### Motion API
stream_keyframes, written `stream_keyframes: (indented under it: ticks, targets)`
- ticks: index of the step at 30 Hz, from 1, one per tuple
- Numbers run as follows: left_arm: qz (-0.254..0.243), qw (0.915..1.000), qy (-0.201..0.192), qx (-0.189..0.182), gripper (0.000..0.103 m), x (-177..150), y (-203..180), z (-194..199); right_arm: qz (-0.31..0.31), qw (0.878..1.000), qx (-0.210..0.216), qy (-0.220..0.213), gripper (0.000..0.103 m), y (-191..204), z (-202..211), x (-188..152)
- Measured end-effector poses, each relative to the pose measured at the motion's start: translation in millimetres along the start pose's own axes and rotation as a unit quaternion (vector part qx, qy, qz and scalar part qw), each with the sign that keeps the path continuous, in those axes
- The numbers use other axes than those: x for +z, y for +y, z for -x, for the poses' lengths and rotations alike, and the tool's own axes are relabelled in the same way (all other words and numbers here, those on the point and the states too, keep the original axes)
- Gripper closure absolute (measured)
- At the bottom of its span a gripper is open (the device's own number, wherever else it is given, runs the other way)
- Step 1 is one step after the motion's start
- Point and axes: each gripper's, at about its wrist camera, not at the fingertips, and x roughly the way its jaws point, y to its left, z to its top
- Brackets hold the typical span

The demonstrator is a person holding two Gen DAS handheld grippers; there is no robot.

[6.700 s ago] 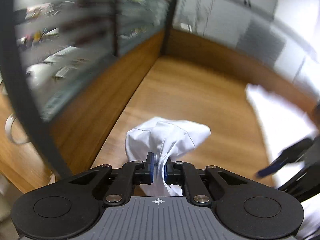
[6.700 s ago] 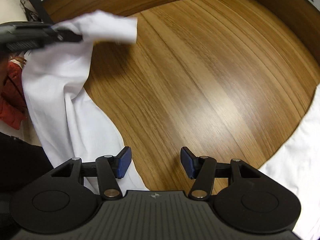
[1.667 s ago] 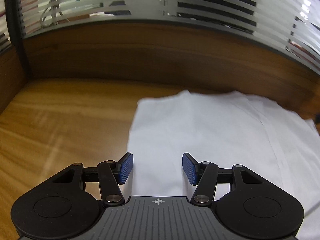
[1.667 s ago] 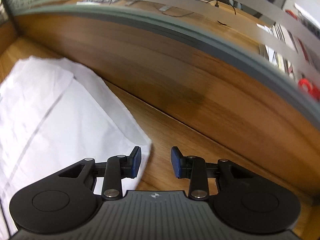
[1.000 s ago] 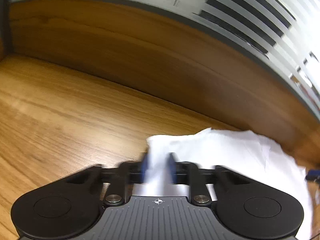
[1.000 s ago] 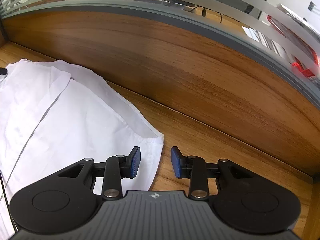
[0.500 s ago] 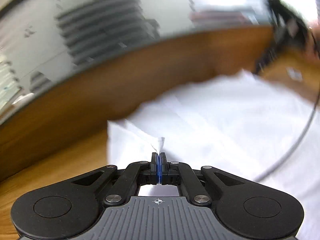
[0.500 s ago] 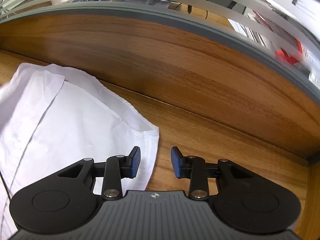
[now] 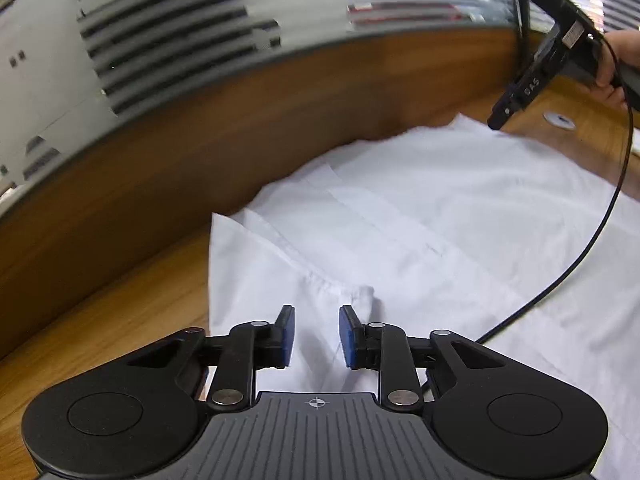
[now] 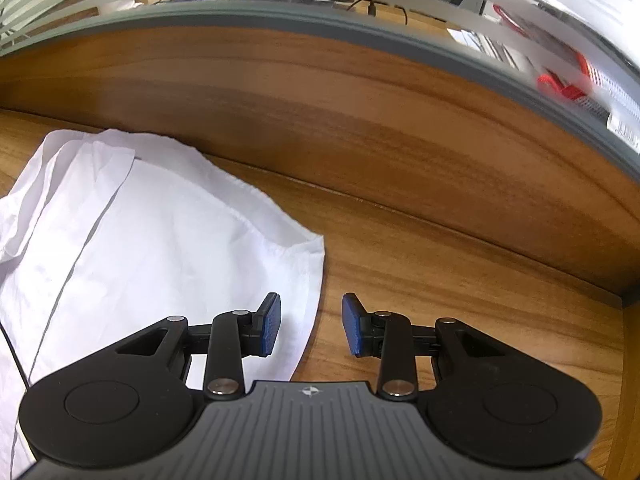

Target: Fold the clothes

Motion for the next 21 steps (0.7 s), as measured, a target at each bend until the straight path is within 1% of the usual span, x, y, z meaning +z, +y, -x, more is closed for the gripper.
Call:
stream_keyframes:
  ticks: [2,5,7,12,15,17,21]
  targets:
    - [-0.005,0.9999,0.005,-0.007,0.076,-4.2,-2.9,-2.0,0.002,1.000,0.003,0.000,0.065,-1.5,0.1,-4.1]
    - [-0.036,0.9993,0.012,-0.003,0.076,-4.8,-9.9,-8.5,0.001,1.000,0.007,0.001,0.065,-3.0,-0.4,-7.5]
    - [-0.046,0.9987,0.020,-0.003,0.076,-4.0,-12.4,-12.7,0.000,1.000,0.009,0.000,0.065,-4.3,-0.5,-7.0]
    - [-0.049,0.9984,0.026,-0.005,0.078,-0.2,-14.9,-15.0,-0.005,1.000,0.016,-0.010,0.065,-8.3,0.6,-5.7]
    - [-0.048,0.9983,0.031,-0.008,0.078,2.2,-16.2,-15.5,0.006,1.000,0.015,-0.016,0.065,-5.7,-1.6,-2.3]
    - [-0.039,0.9984,0.035,-0.020,0.081,4.9,-15.3,-17.2,0.013,1.000,0.016,-0.020,0.065,-3.4,-3.2,0.2]
    - [-0.027,0.9981,0.042,-0.035,0.095,8.6,-12.8,-20.8,0.019,0.999,0.022,-0.026,0.065,1.1,-8.2,5.5]
